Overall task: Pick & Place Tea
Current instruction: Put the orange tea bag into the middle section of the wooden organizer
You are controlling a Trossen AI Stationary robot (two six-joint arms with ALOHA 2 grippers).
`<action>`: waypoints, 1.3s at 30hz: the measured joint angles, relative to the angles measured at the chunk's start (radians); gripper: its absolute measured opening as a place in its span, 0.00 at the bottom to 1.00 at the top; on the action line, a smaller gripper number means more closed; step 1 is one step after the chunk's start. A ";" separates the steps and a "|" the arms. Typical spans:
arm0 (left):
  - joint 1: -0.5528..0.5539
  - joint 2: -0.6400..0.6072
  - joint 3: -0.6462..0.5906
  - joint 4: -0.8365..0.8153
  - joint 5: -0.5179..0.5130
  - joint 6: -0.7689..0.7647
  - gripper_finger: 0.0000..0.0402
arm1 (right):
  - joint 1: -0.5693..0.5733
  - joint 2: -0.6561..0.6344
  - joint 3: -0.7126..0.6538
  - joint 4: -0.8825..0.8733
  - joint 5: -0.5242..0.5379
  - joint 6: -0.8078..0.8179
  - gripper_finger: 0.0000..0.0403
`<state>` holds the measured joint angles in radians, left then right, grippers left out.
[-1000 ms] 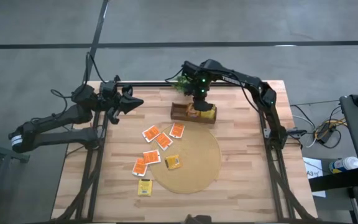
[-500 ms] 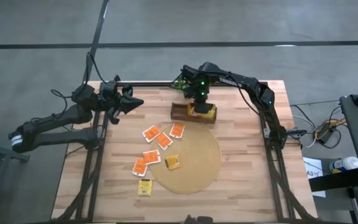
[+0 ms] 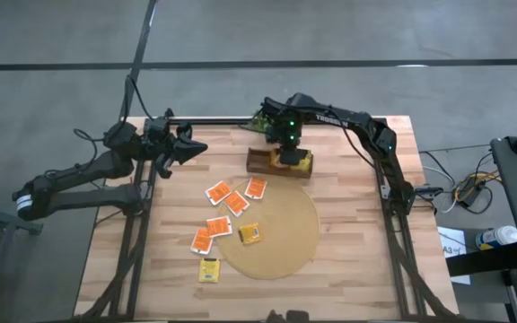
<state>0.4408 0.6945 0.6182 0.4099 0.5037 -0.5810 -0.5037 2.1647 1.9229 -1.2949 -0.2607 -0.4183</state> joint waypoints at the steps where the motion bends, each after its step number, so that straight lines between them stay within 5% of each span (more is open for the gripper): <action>1: 0.000 0.000 0.000 0.000 0.000 -0.001 0.00 | 0.000 0.000 -0.007 0.000 0.000 0.000 0.02; 17: 0.000 0.000 0.000 0.000 0.001 -0.034 0.00 | 0.006 -0.001 0.059 0.071 0.002 0.040 0.02; 39: 0.000 0.000 0.000 0.000 0.005 -0.034 0.00 | 0.013 -0.002 0.111 -0.116 0.064 -0.056 0.02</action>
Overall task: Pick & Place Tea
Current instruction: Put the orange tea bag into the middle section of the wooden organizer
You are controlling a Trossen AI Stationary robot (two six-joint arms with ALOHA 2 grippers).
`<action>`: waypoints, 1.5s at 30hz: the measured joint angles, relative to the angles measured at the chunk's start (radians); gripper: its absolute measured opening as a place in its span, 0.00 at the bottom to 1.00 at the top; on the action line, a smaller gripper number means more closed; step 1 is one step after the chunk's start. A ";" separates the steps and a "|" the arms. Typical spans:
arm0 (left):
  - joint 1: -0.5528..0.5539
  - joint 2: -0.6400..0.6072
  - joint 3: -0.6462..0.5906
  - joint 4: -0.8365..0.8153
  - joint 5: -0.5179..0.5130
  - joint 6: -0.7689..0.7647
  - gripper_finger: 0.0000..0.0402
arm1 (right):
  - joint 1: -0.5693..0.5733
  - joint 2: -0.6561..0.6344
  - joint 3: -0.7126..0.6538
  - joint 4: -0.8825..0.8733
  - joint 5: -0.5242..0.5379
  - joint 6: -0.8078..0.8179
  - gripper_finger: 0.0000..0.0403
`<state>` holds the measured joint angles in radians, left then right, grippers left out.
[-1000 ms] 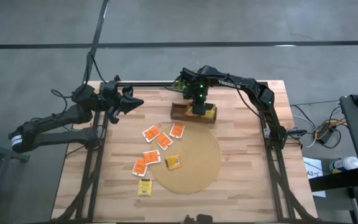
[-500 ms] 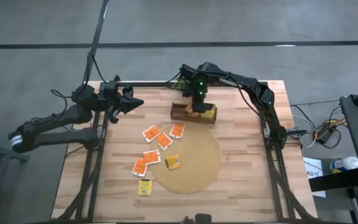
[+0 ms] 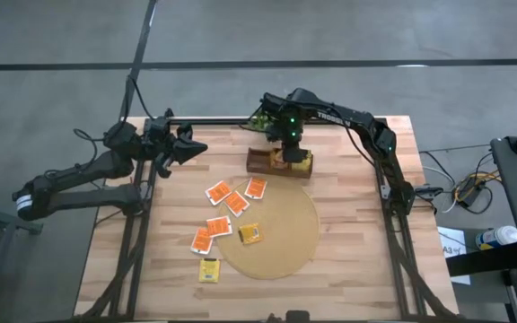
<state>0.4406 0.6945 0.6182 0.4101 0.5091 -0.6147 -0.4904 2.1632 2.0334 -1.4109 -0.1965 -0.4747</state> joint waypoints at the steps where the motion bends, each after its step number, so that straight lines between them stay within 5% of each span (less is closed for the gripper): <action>1: 0.000 0.000 0.000 0.000 0.000 0.000 0.00 | 0.000 0.000 0.005 -0.002 0.009 0.000 0.02; 19: 0.000 0.000 0.000 0.000 0.000 0.000 0.00 | 0.001 0.000 0.103 -0.075 0.046 -0.007 0.02; 45: 0.000 0.000 -0.001 -0.003 0.002 -0.013 0.00 | 0.030 0.000 0.053 -0.086 0.039 0.011 0.02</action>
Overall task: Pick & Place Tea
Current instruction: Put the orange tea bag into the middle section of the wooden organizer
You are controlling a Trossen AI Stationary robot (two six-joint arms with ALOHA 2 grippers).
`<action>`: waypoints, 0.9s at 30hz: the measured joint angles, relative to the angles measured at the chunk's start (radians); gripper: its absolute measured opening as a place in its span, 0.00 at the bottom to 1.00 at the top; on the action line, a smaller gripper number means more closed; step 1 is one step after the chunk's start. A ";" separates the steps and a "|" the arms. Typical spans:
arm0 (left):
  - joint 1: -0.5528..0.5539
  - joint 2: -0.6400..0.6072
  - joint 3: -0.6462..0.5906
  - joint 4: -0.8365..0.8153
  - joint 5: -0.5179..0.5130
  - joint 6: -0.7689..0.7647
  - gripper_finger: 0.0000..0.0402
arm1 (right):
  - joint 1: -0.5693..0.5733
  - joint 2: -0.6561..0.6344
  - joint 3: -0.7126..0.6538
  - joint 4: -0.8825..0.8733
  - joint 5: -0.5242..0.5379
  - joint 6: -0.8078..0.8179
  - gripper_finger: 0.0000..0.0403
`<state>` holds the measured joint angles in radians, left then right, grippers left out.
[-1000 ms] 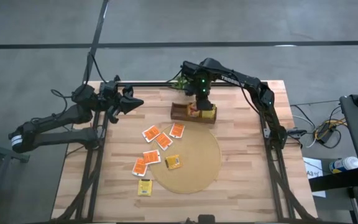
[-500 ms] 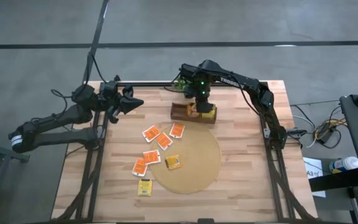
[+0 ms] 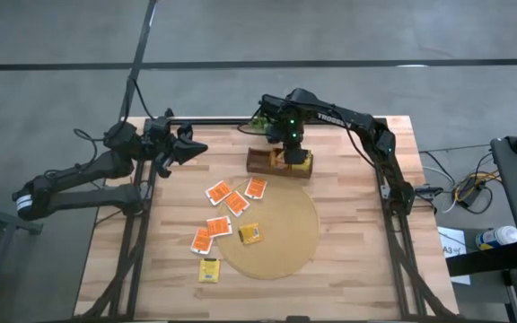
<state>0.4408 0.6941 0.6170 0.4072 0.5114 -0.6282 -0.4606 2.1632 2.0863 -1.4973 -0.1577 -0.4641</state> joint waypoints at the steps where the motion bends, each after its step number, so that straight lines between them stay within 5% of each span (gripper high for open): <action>1: 0.000 0.000 0.000 0.000 0.000 -0.001 0.00 | 0.000 0.000 -0.008 0.009 0.000 0.008 0.02; 27: 0.000 0.000 0.000 0.000 0.001 -0.027 0.00 | 0.000 0.000 -0.050 0.104 0.011 0.029 0.02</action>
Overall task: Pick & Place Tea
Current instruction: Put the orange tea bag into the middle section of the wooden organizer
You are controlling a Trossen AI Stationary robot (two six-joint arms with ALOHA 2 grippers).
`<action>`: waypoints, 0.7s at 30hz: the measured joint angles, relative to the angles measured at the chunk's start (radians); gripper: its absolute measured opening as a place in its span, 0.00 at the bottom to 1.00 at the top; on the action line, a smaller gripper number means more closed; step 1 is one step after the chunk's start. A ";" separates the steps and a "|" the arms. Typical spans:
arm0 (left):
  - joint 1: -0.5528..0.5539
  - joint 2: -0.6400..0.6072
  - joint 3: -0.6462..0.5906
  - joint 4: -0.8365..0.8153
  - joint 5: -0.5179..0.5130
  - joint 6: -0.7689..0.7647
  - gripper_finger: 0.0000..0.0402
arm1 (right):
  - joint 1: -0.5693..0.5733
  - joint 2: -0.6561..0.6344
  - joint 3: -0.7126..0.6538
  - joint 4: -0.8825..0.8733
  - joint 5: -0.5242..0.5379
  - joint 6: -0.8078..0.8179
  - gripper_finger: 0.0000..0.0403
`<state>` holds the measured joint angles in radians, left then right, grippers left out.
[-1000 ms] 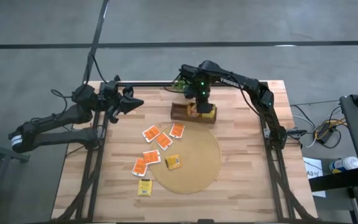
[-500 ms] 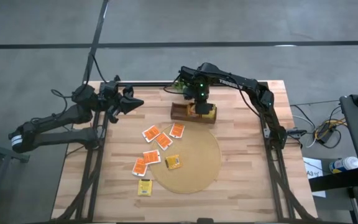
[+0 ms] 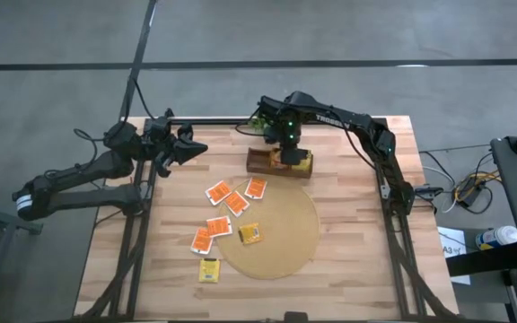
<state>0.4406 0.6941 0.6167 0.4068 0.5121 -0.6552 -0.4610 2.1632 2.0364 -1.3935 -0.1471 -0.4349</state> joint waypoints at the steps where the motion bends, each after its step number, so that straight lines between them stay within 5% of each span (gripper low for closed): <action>1: 0.000 0.000 0.000 0.000 0.000 0.000 0.00 | 0.000 0.000 -0.004 0.011 0.015 0.006 0.02; 21: 0.000 0.000 0.000 0.000 0.000 -0.008 0.00 | -0.002 0.000 -0.074 0.092 0.099 -0.011 0.02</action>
<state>0.4406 0.6941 0.6167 0.4068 0.5121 -0.6636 -0.4629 2.1632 1.9621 -1.3013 -0.0483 -0.4454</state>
